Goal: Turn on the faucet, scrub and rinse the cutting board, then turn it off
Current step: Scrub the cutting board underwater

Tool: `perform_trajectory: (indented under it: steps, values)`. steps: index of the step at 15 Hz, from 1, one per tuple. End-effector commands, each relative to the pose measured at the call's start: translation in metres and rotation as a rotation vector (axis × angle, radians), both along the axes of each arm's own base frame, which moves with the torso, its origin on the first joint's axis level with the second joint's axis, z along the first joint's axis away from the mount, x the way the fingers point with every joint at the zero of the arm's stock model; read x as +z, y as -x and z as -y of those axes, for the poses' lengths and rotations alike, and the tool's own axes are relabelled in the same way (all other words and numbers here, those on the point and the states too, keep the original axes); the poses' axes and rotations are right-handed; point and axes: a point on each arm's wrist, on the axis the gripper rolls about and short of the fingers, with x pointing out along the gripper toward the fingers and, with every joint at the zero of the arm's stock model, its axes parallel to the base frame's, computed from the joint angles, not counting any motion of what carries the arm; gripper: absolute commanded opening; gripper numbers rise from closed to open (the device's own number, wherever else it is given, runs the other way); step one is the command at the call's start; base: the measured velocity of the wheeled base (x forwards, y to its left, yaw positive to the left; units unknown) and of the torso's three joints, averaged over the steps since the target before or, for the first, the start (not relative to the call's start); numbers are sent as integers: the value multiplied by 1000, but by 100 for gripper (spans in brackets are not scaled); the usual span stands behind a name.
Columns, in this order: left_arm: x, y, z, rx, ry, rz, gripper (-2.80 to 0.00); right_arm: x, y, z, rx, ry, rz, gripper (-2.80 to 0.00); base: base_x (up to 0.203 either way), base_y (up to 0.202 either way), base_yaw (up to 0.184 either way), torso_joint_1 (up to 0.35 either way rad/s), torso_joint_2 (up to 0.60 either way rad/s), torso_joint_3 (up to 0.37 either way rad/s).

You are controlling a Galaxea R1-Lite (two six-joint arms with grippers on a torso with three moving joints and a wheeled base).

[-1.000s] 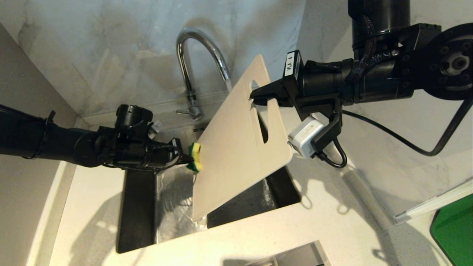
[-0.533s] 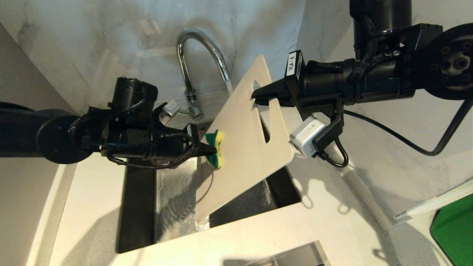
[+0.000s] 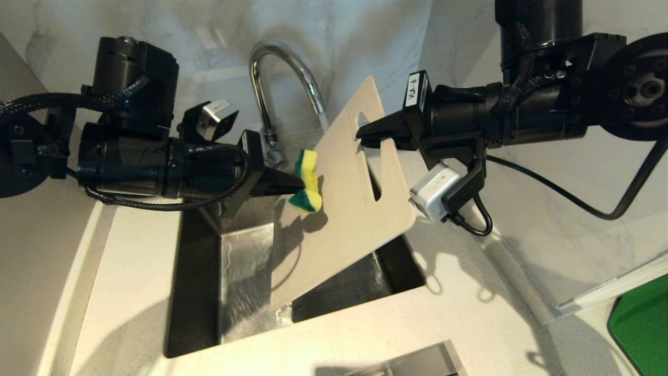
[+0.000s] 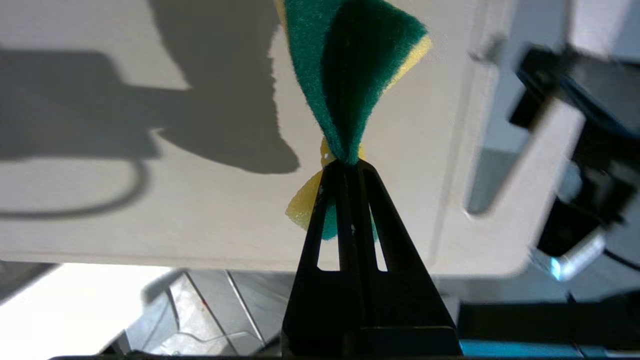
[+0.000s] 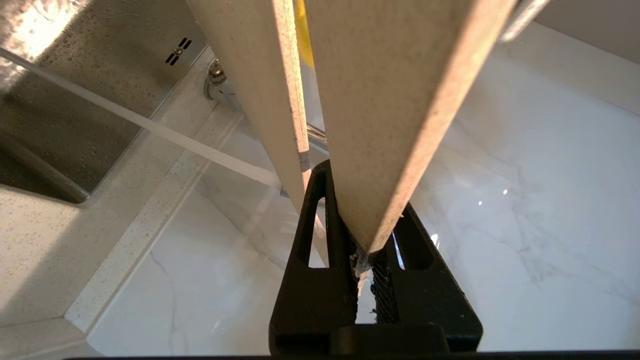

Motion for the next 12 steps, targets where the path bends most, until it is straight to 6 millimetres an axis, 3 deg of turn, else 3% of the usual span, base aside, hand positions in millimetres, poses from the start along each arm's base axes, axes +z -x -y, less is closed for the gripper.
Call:
perform_trajectory:
  steps: [1, 8, 12]
  values:
    - [4, 7, -3, -17, 10, -2, -280, -1, -1, -1, 7, 7, 8, -280, 0, 0, 0, 0, 0, 0]
    - [-46, 6, -4, -18, -88, -136, -280, 2, -1, -1, 2, -11, 6, -280, 0, 0, 0, 0, 0, 0]
    - [-62, 0, -2, -15, -117, -166, -280, 3, 0, 0, 0, -15, 2, -280, 0, 0, 0, 0, 0, 0]
